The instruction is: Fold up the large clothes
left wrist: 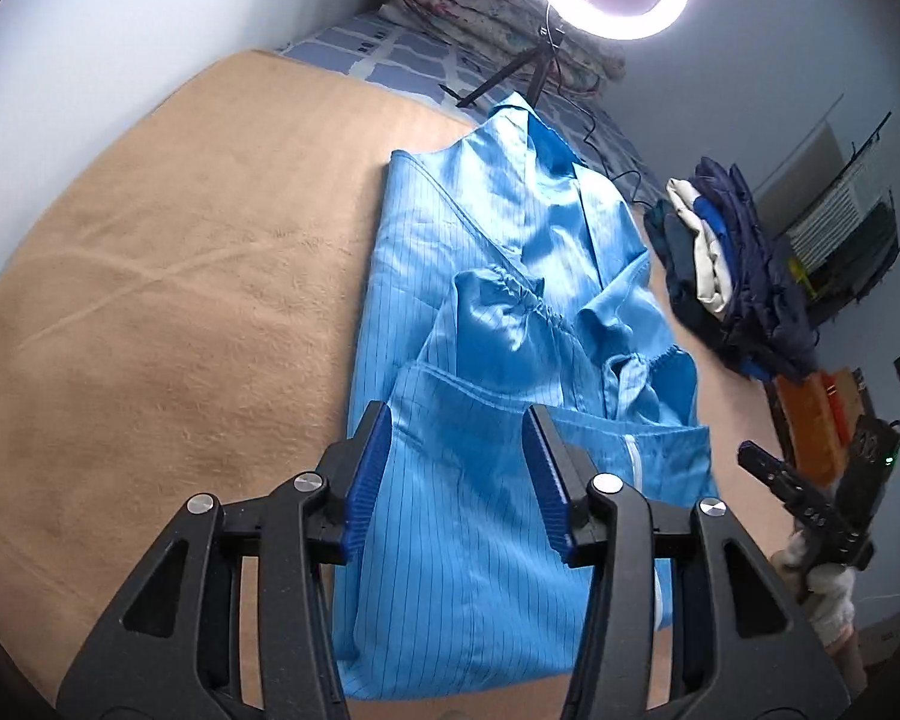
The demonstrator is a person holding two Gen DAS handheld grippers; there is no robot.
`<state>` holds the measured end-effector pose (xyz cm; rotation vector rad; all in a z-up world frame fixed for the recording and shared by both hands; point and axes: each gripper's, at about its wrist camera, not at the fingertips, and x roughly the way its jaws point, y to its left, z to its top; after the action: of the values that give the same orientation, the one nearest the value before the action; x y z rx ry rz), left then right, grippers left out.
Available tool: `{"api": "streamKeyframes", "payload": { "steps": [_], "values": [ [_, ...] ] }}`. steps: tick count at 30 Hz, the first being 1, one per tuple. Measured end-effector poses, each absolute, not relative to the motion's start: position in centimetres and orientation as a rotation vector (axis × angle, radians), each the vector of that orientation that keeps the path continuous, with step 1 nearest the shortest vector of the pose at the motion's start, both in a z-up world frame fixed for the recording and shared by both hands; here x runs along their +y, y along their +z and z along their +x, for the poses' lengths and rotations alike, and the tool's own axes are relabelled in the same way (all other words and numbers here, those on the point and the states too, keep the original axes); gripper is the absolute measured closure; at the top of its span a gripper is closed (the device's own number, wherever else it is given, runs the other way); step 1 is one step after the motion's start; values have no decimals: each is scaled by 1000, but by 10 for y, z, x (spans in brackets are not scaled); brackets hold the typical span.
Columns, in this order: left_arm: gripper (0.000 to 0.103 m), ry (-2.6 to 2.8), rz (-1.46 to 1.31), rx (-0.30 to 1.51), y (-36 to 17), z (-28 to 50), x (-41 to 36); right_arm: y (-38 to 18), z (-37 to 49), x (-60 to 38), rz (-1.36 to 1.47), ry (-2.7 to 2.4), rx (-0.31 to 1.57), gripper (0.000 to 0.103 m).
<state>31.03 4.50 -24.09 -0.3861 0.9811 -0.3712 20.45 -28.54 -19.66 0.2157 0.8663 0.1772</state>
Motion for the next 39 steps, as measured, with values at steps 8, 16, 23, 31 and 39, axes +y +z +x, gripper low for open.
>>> {"api": "streamKeyframes", "payload": {
  "steps": [8, 16, 23, 31, 39],
  "values": [
    [41, -292, -372, 1191, -296, 324, 45, -216, 210, -275, 103, 87, 944, 29],
    [46, -415, -608, 1217, -313, 335, 70, -248, 210, -298, 312, 235, 1024, 26],
    [91, -409, -519, 1239, -314, 338, 54, -254, 216, -287, 408, 317, 1049, 66],
    [96, -416, -355, 1261, -301, 321, 43, -244, 214, -276, 364, 289, 1151, 96],
    [96, -497, -214, 1324, -294, 267, 47, -235, 170, -264, 255, 355, 1258, 96]
  ]
}}
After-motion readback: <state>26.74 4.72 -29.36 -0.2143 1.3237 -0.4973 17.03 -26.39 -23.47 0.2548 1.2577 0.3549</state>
